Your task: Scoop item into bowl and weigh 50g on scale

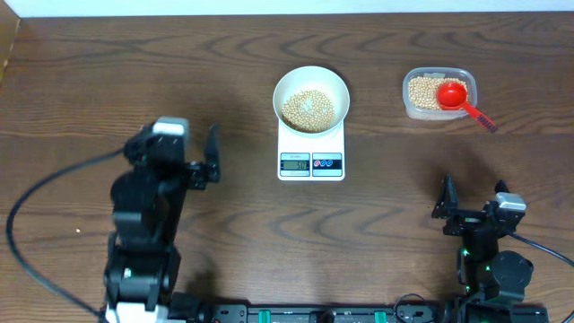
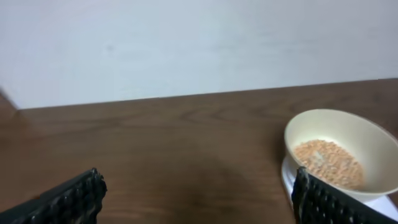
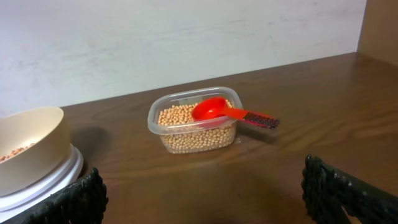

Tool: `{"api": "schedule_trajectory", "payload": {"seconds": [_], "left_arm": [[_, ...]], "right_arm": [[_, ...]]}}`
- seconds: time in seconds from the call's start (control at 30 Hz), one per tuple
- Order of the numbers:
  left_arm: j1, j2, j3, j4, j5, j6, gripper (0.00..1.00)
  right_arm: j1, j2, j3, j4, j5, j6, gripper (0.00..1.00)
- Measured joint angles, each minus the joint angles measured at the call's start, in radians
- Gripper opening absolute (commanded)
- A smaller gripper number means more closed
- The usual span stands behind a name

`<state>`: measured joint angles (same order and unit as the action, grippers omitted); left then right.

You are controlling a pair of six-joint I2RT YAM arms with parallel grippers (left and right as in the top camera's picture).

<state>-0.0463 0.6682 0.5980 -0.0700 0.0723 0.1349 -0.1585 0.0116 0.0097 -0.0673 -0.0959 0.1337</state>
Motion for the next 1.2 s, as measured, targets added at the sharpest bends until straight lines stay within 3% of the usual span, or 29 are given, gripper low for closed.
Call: {"api": "schedule_trajectory", "payload": {"seconds": [0.23,0.63,1.2], "left_arm": [[0.126,-0.266,-0.230,0.049,0.000,-0.030,0.98],[0.183,-0.616,-0.509,0.051,-0.001,-0.034,0.98],[0.175,-0.657,-0.578,0.041,-0.004,-0.034,0.98]], "right_arm": [[0.000,0.000,0.000,0.000,0.000,0.000,0.99],[0.000,-0.001,0.000,0.000,0.000,0.000,0.99],[0.000,-0.001,0.000,0.000,0.000,0.000,0.99]]}}
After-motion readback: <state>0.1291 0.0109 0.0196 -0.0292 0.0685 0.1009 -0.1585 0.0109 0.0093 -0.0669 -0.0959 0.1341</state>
